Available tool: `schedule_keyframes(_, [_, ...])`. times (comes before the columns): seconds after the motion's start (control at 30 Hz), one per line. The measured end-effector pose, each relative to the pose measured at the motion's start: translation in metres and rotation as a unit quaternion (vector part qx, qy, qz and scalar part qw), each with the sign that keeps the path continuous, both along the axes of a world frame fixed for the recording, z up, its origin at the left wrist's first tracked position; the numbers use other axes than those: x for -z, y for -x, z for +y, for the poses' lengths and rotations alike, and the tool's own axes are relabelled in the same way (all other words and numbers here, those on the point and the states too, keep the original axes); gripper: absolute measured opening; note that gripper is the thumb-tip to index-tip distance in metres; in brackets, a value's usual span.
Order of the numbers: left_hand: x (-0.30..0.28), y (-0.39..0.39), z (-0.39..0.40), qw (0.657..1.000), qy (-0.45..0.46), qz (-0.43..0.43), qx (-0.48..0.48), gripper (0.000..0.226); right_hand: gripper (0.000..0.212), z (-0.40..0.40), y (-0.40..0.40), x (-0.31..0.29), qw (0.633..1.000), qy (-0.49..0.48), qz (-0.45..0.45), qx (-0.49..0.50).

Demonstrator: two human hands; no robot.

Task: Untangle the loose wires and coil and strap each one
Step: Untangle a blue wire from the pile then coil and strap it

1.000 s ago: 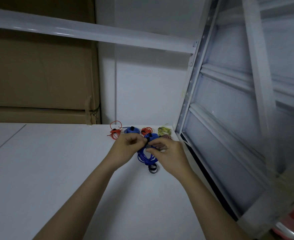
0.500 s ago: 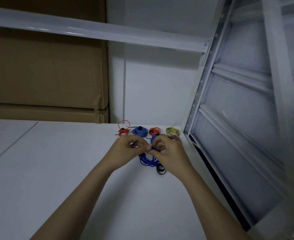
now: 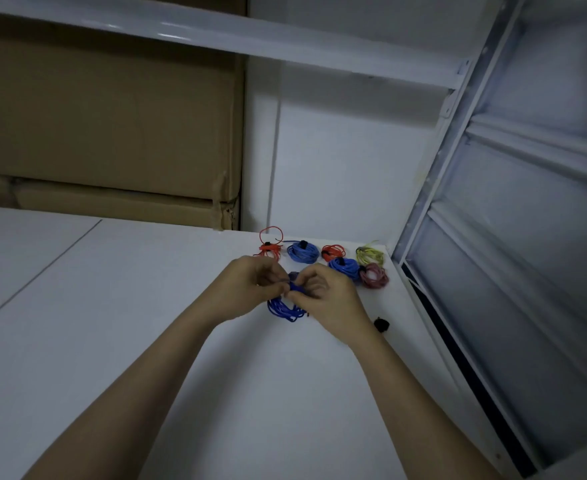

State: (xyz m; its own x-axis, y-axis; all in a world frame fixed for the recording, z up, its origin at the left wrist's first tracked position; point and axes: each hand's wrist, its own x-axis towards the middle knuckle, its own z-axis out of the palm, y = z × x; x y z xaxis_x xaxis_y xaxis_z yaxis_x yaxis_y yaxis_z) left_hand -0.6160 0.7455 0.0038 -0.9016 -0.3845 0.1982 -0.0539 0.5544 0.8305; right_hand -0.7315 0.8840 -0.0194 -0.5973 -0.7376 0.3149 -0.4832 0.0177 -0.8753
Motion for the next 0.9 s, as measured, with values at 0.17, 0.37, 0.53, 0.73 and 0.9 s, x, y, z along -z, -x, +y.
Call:
schedule_keyframes(0.17, [0.01, -0.001, -0.012, 0.995, 0.0, 0.052, -0.08, 0.006, 0.014, -0.022, 0.001, 0.007, 0.995, 0.02, -0.103, 0.0])
schedule_keyframes(0.37, [0.022, 0.008, -0.029, 0.987, -0.094, 0.048, -0.119, 0.012, 0.007, -0.061, 0.008, 0.01, 0.994, 0.029, 0.068, 0.08])
schedule_keyframes(0.53, [0.031, 0.022, -0.061, 0.969, -0.127, 0.073, -0.2, 0.012, 0.018, -0.092, 0.023, 0.008, 0.999, -0.016, 0.009, 0.044])
schedule_keyframes(0.73, [0.041, 0.043, -0.129, 0.952, -0.156, 0.045, -0.261, 0.01, 0.024, -0.107, 0.063, 0.018, 0.978, -0.109, 0.147, 0.098])
schedule_keyframes(0.9, [0.061, 0.065, -0.16, 0.951, -0.021, -0.1, -0.292, 0.021, 0.046, -0.128, 0.074, 0.018, 0.905, -0.241, 0.348, 0.035])
